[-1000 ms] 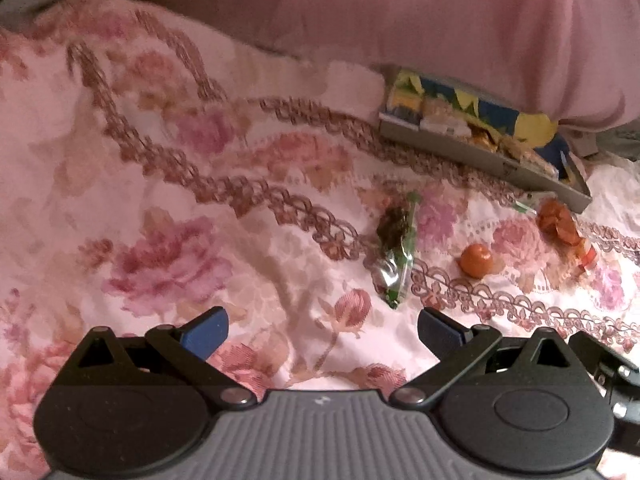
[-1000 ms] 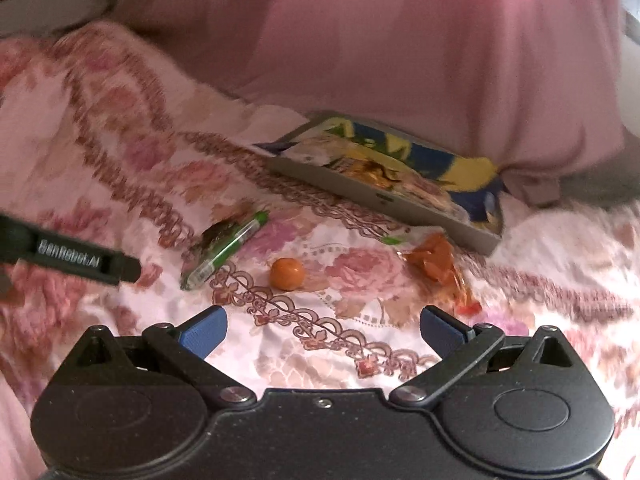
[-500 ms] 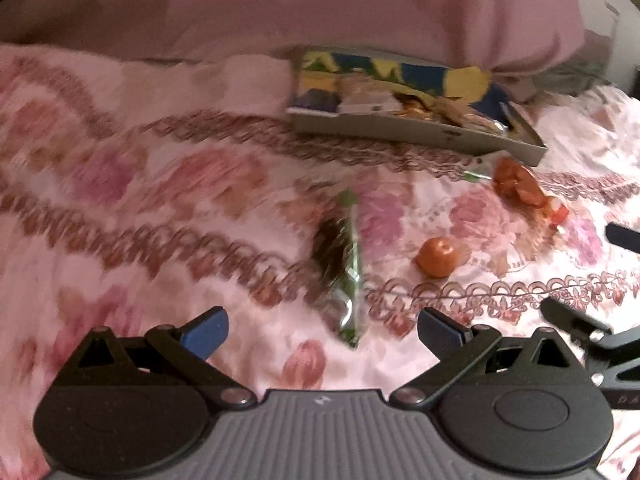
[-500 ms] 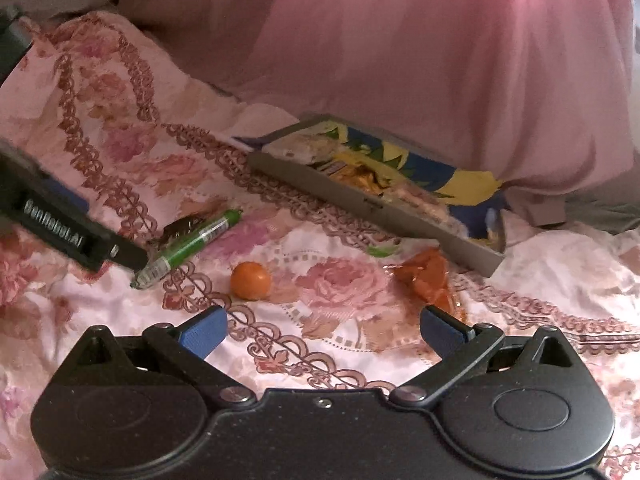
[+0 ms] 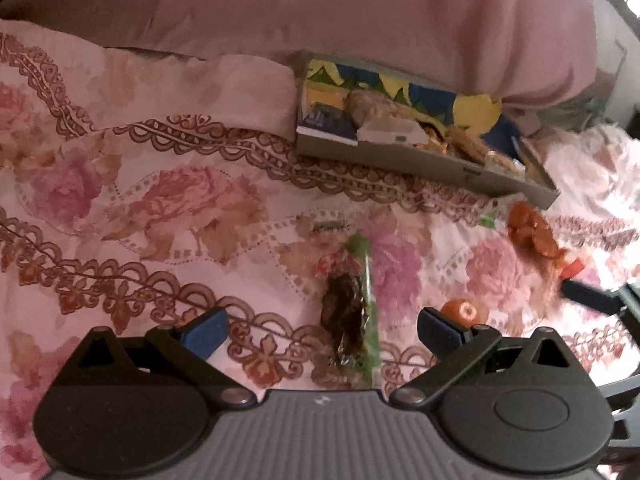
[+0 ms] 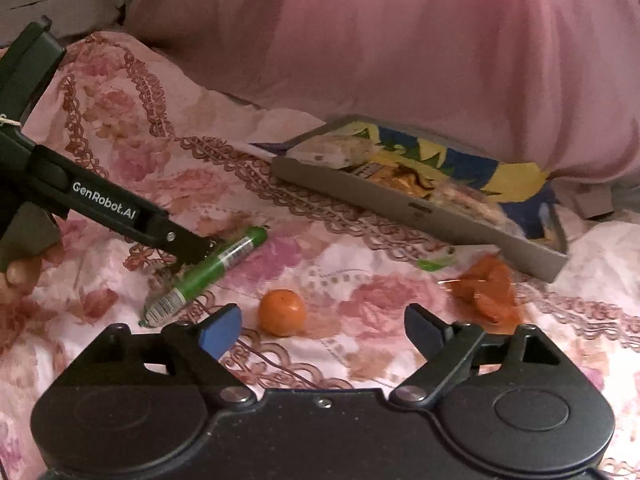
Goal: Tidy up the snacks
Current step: 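Lower the left gripper onto the chocolate candy while the right gripper lowers onto the mandarin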
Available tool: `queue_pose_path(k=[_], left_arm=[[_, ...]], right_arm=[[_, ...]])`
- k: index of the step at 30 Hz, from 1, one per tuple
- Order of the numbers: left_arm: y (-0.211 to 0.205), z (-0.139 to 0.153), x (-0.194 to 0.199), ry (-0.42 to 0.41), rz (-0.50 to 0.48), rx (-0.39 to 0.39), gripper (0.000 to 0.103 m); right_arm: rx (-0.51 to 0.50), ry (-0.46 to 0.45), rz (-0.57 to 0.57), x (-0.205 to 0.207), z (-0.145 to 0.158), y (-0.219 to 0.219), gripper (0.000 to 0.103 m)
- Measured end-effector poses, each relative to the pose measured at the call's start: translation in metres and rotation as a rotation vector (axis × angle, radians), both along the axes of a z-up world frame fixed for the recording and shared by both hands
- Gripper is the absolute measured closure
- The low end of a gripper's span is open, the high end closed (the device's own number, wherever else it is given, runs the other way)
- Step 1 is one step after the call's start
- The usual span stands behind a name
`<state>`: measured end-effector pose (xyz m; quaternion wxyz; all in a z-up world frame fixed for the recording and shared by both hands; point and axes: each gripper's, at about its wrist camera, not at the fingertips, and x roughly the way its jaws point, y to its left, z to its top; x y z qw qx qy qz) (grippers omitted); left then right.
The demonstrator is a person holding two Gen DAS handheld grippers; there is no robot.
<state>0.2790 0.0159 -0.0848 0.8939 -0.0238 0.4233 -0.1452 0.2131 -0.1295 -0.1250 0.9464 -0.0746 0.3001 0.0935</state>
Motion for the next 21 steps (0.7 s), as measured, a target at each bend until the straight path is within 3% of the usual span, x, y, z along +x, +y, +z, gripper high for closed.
queue_pose_path(k=[6,11,16,21], left_arm=[[-0.006,-0.001,-0.001,-0.036,-0.015,0.016,0.007],[-0.007,-0.006,0.006,-0.006,-0.013,-0.013,0.013],[-0.008,-0.007,0.007,-0.017,-0.022,-0.026,0.028],[-0.008,-0.009,0.008,-0.007,-0.026,-0.034,0.046]], right_arm=[[-0.004,0.047,0.034,0.009,-0.008,0.012,0.019],[0.006,0.057,0.022,0.014,-0.012,0.012,0.023],[0.032,0.071,-0.005,0.021,-0.015,0.009,0.039],[0.068,0.088,-0.013,0.024,-0.015,0.008,0.045]])
